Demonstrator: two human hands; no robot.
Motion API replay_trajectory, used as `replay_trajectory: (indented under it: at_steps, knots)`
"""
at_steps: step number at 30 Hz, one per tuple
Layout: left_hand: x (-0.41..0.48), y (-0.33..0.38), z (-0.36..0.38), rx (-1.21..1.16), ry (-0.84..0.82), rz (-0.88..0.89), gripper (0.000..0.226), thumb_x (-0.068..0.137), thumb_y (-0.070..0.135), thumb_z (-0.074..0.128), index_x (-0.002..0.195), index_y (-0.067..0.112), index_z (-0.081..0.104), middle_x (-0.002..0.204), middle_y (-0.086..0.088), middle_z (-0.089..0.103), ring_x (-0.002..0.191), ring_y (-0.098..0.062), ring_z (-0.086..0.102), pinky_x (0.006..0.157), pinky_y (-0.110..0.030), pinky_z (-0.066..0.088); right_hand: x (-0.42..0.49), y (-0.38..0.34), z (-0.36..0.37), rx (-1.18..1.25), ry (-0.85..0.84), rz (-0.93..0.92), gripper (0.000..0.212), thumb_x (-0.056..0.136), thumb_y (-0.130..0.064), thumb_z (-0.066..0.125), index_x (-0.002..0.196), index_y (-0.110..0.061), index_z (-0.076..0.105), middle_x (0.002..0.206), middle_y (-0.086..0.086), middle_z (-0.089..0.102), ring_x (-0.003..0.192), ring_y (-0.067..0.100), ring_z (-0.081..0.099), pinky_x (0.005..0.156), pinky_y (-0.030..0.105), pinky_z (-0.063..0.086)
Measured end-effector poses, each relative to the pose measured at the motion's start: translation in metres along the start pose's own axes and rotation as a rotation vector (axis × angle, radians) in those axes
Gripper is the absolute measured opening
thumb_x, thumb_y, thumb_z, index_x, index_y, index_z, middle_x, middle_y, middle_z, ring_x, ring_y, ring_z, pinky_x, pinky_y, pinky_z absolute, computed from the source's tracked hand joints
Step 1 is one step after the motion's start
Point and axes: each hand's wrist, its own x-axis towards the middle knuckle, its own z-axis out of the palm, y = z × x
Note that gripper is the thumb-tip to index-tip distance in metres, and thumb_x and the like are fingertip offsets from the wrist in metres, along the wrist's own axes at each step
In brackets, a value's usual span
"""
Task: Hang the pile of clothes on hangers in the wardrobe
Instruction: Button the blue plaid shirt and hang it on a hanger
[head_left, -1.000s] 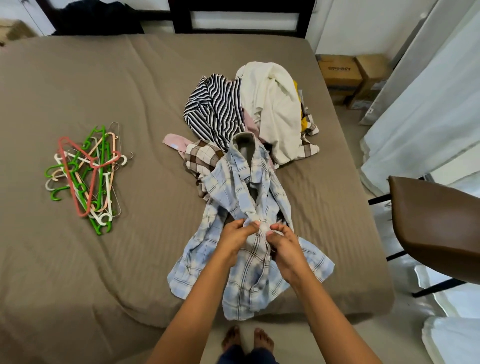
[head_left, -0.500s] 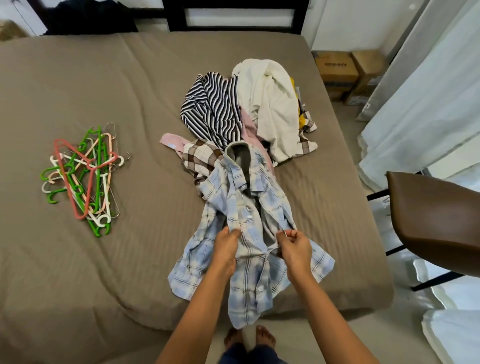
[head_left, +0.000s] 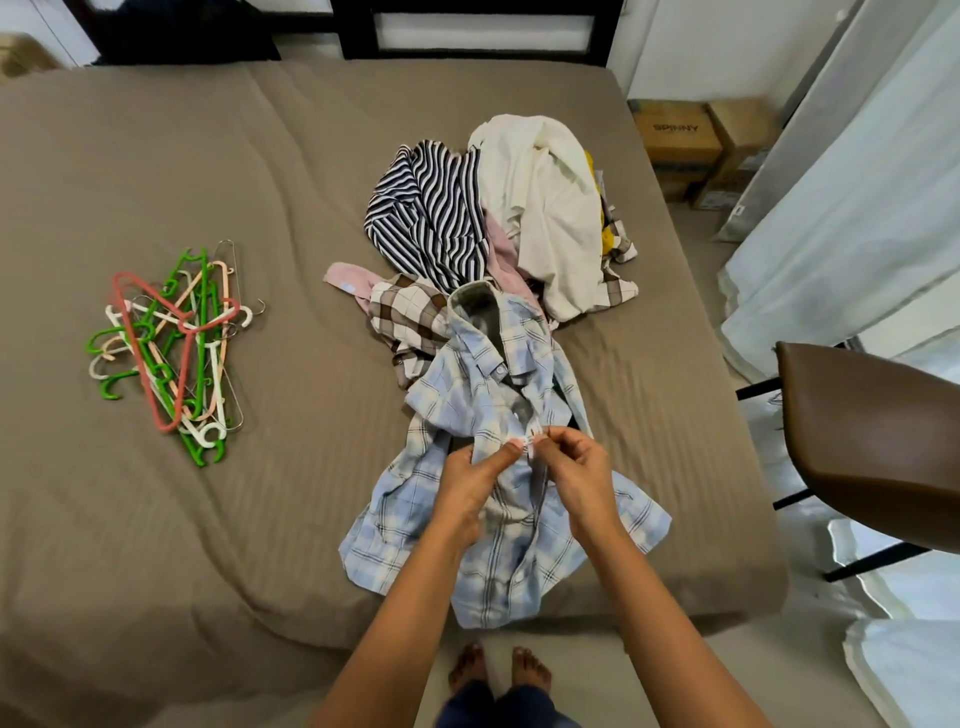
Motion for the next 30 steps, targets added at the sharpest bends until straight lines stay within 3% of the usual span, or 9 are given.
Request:
replay_trajectory:
  at_steps: [2, 6, 11, 16, 20, 23, 27, 30]
  knots:
    - [0.001, -0.002, -0.001, 0.017, -0.010, 0.030, 0.019, 0.080, 0.017, 0.073, 0.097, 0.010, 0.071, 0.093, -0.005, 0.074, 0.092, -0.019, 0.070, 0.088, -0.036, 0.053, -0.001, 0.002, -0.002, -0.121, -0.014, -0.107, 0.014, 0.087, -0.006, 0.063, 0.079, -0.016, 0.068, 0.074, 0.002, 0.067, 0.070, 0.013, 0.062, 0.069, 0.024, 0.051]
    - [0.001, -0.003, -0.003, 0.034, 0.000, 0.058, 0.019, 0.079, 0.014, 0.074, 0.096, 0.007, 0.070, 0.091, -0.006, 0.074, 0.089, -0.017, 0.071, 0.078, -0.027, 0.053, -0.001, 0.002, -0.005, -0.186, -0.028, -0.141, 0.017, 0.085, -0.005, 0.066, 0.081, -0.021, 0.069, 0.078, 0.000, 0.070, 0.074, 0.010, 0.066, 0.070, 0.020, 0.051]
    - [0.000, -0.005, -0.003, 0.074, 0.014, 0.066, 0.025, 0.077, 0.015, 0.076, 0.098, 0.002, 0.070, 0.090, -0.007, 0.074, 0.087, -0.017, 0.071, 0.073, -0.024, 0.053, 0.000, 0.003, -0.010, -0.213, -0.082, -0.085, 0.007, 0.084, -0.004, 0.066, 0.089, -0.007, 0.071, 0.082, 0.007, 0.071, 0.079, 0.017, 0.067, 0.072, 0.021, 0.051]
    - [-0.001, -0.002, 0.001, 0.219, 0.082, 0.129, 0.013, 0.075, 0.019, 0.078, 0.080, 0.008, 0.072, 0.076, -0.004, 0.074, 0.070, -0.014, 0.069, 0.062, -0.025, 0.052, -0.005, 0.000, -0.014, -0.217, -0.078, -0.128, 0.008, 0.081, -0.003, 0.069, 0.086, -0.008, 0.072, 0.082, 0.007, 0.071, 0.079, 0.018, 0.068, 0.073, 0.021, 0.053]
    - [0.002, -0.004, 0.001, 0.363, 0.138, 0.202, 0.043, 0.064, 0.041, 0.079, 0.073, 0.001, 0.068, 0.071, -0.015, 0.070, 0.068, -0.033, 0.067, 0.061, -0.044, 0.052, -0.012, 0.000, -0.014, -0.270, -0.070, -0.221, 0.007, 0.080, -0.004, 0.070, 0.082, -0.010, 0.074, 0.074, 0.002, 0.071, 0.071, 0.015, 0.067, 0.068, 0.020, 0.054]
    - [0.005, -0.007, -0.001, 0.441, 0.154, 0.240, 0.064, 0.051, 0.055, 0.072, 0.071, -0.005, 0.063, 0.068, -0.021, 0.066, 0.059, -0.034, 0.060, 0.055, -0.049, 0.048, -0.012, 0.000, -0.017, -0.271, -0.086, -0.191, 0.012, 0.084, -0.007, 0.064, 0.079, -0.009, 0.075, 0.071, 0.001, 0.072, 0.068, 0.015, 0.068, 0.066, 0.024, 0.055]
    - [0.001, -0.001, 0.002, 0.467, 0.163, 0.204, 0.042, 0.065, 0.034, 0.080, 0.064, -0.004, 0.060, 0.058, -0.014, 0.060, 0.052, -0.020, 0.051, 0.052, -0.035, 0.040, -0.013, 0.005, -0.014, -0.140, -0.018, -0.090, 0.007, 0.085, -0.007, 0.067, 0.084, -0.006, 0.073, 0.069, 0.008, 0.072, 0.063, 0.020, 0.069, 0.059, 0.028, 0.054]
    - [0.002, 0.000, 0.005, 0.492, 0.184, 0.202, 0.035, 0.066, 0.032, 0.079, 0.059, 0.005, 0.057, 0.054, -0.006, 0.053, 0.050, -0.018, 0.046, 0.050, -0.032, 0.036, -0.017, 0.006, -0.012, -0.064, 0.019, -0.039, 0.006, 0.083, -0.005, 0.069, 0.087, -0.003, 0.072, 0.070, 0.009, 0.072, 0.061, 0.015, 0.068, 0.055, 0.020, 0.049]
